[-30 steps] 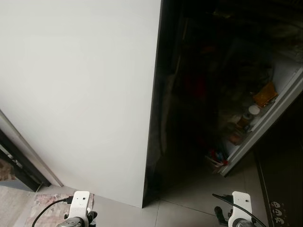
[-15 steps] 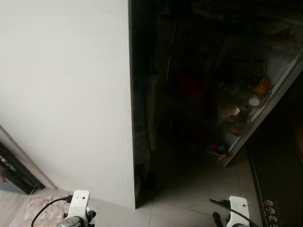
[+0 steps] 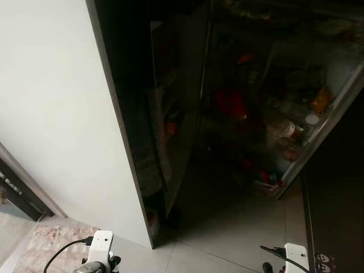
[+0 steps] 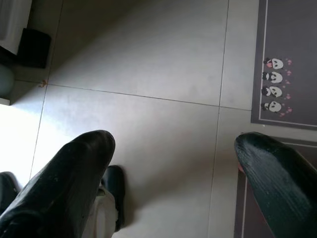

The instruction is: Restocking fridge

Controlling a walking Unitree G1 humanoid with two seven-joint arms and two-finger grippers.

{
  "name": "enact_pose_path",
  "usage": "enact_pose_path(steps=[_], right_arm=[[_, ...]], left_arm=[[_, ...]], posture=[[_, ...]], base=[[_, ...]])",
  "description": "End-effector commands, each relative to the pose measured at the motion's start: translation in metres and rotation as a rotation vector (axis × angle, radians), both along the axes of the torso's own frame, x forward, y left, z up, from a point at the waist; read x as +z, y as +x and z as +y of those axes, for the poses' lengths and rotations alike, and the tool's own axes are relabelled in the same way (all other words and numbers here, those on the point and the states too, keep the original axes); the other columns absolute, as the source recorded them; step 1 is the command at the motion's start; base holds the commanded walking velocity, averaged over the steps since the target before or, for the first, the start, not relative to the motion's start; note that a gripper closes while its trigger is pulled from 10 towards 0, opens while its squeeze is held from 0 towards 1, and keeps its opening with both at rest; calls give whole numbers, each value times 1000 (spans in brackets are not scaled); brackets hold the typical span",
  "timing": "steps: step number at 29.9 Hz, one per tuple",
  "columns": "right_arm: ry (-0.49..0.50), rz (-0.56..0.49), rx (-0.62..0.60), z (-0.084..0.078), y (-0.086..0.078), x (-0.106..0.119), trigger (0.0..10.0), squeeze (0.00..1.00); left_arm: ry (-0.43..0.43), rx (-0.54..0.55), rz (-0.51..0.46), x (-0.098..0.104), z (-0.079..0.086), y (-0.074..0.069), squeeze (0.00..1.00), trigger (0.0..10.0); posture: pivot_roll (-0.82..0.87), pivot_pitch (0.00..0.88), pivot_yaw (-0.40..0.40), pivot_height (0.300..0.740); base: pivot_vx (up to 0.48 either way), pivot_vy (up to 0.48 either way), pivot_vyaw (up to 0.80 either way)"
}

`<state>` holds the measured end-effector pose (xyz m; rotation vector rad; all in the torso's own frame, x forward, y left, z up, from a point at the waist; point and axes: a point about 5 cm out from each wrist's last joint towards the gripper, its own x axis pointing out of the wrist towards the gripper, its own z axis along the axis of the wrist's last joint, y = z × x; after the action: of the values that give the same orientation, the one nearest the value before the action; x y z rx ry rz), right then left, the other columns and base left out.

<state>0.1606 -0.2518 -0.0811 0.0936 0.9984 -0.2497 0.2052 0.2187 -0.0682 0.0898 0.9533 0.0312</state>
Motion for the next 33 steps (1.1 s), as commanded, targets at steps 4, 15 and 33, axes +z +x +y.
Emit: enact_pose_path(steps=[4,15,33], right_arm=[[-17,-21,39,5,7,2,10000,0],[-12,-6,39,6,6,1,10000,0],[-30,14,67,7,4,0,10000,0]], left_arm=[[39,4,16,2,10,-1,0,10000],[42,4,25,1,10,-1,0,10000],[48,-8,39,0,10,-3,0,10000]], posture=[[-3,0,-36,740],[-2,0,-39,740],[0,0,-40,740]], base=[[0,0,200],[0,0,800],[0,-29,239]])
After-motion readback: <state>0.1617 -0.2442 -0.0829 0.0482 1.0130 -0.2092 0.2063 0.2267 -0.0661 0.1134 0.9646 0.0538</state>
